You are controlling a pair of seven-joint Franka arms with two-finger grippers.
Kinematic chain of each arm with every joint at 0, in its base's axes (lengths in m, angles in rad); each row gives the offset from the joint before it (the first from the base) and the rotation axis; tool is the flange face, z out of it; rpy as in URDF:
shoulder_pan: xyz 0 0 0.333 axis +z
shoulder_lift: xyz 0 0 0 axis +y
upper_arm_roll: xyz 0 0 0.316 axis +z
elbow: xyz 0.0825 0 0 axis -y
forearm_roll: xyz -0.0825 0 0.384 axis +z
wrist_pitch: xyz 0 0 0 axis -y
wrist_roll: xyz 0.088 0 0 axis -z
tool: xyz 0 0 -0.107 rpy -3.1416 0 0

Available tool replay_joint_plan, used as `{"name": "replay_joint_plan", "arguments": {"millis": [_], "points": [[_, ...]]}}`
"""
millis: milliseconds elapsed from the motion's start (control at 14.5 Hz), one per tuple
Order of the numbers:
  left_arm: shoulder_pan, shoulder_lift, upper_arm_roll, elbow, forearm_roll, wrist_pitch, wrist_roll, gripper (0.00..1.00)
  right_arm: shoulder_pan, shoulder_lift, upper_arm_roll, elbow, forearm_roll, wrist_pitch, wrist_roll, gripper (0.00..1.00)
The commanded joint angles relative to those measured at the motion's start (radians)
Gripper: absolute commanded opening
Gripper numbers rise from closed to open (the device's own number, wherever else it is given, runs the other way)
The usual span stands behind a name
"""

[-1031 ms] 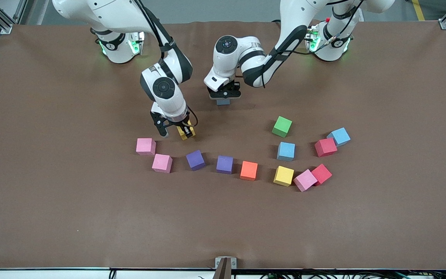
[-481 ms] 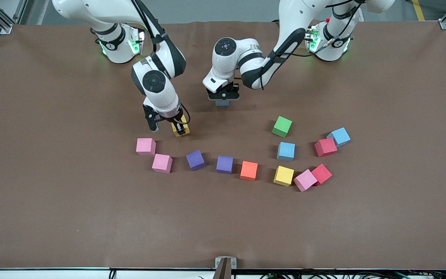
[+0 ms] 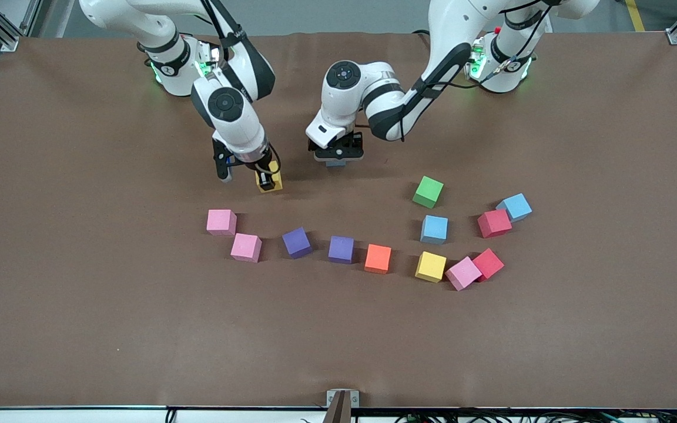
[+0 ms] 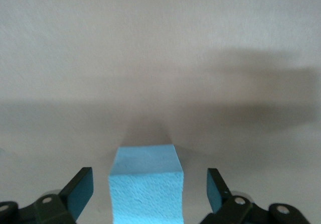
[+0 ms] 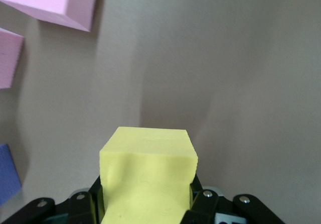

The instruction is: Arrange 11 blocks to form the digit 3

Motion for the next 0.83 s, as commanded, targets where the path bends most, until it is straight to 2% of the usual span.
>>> {"name": "replay_joint_plan", "arguments": {"millis": [0, 206, 412, 756], "points": [[0.048, -0.06, -0.005, -0.005, 0.009, -0.054, 0.086, 1.0, 0.067, -0.04, 0.0, -0.047, 0.007, 0.006, 0.095, 0.0], [0.128, -0.119, -0.008, -0.016, 0.009, -0.1, 0.299, 1.0, 0.12, -0.032, 0.002, -0.048, 0.007, 0.021, 0.155, 0.0], [0.214, -0.157, -0.008, -0.024, 0.01, -0.216, 0.508, 1.0, 0.163, -0.003, 0.002, -0.047, 0.007, 0.061, 0.211, 0.0], [0.35, -0.218, -0.008, -0.12, 0.016, -0.209, 0.706, 0.99, 0.202, 0.075, 0.002, -0.03, 0.007, 0.084, 0.259, 0.0]]}}
